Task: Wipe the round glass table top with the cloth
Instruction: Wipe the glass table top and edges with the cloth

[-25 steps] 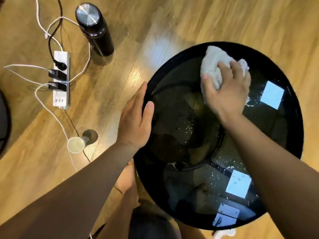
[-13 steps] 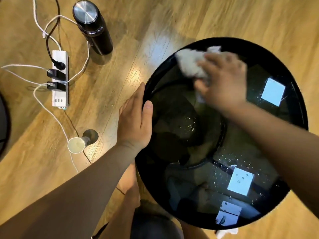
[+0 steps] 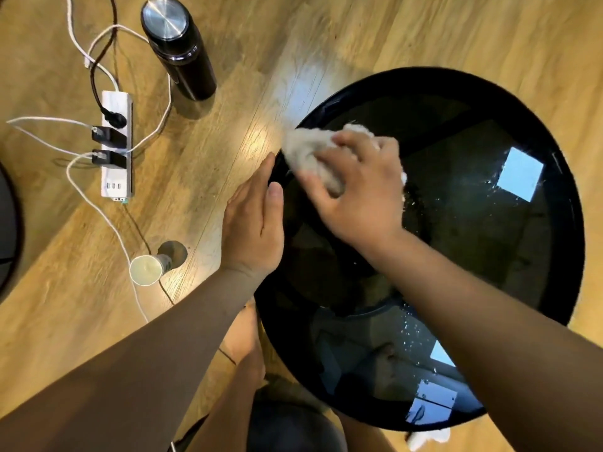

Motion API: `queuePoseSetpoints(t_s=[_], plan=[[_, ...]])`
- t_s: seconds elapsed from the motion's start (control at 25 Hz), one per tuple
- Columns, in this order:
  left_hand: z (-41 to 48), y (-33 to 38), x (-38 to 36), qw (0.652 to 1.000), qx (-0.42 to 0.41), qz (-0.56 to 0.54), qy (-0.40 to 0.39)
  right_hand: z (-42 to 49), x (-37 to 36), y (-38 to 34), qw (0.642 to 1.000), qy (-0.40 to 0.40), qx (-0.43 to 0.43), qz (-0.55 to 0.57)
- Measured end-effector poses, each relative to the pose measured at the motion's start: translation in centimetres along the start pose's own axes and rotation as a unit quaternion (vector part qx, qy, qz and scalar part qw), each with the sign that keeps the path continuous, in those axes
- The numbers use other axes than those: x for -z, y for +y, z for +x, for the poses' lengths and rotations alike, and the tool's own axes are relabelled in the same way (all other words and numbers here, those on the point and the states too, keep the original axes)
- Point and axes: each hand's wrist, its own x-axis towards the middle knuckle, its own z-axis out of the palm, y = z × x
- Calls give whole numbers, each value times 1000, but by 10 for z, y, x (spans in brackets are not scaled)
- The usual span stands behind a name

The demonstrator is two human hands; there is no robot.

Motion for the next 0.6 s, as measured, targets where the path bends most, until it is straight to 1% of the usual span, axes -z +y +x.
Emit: queuePoseSetpoints(t_s=[0.04,0.12,0.16,0.2,0.24,0.28,0.32,0.4,0.44,0.52,0.56,0.6], plan=[[-1,0,0,1000,10,-6,18,-14,-4,-13,997,-14,70,16],[0,-3,0,998,33,-13,51,-19,-10,-19,980,-55,192,5],[0,-4,-1,998,42,-19,53,-10,-10,-15,973,-68,221,-10],[0,-4,-1,997,50,-18,48,4,-8,-12,972,-72,222,-26],[0,-3,-2,997,59,-6,42,22,-4,-4,978,-61,194,-43],[-1,-1,-2,997,64,12,38,45,1,9,988,-43,132,-60],[-3,2,-2,997,65,24,35,69,9,27,995,-38,48,-80],[-4,5,-3,998,62,24,19,104,30,80,986,-58,-97,-120],[-4,5,-3,998,58,23,12,111,39,109,979,-61,-152,-123],[-3,4,-1,998,53,20,8,104,53,138,966,-28,-235,-108],[-2,3,0,998,53,18,12,98,51,139,961,-4,-260,-94],[-2,4,0,999,50,17,16,95,41,129,961,23,-263,-85]])
